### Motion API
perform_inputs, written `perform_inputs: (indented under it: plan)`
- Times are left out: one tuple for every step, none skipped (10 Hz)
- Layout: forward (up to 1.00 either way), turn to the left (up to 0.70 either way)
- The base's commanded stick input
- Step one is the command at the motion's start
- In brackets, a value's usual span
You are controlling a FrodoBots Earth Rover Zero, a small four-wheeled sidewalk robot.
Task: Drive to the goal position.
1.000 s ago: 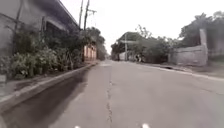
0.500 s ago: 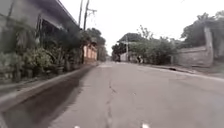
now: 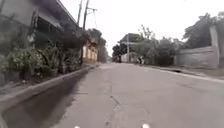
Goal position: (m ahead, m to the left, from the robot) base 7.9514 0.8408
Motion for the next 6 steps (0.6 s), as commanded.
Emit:
perform_inputs:
  plan:
    - [1.0, -0.02]
    - [1.0, -0.02]
    - [1.0, -0.02]
    - [1.0, -0.02]
    - [1.0, -0.02]
    - [1.0, -0.02]
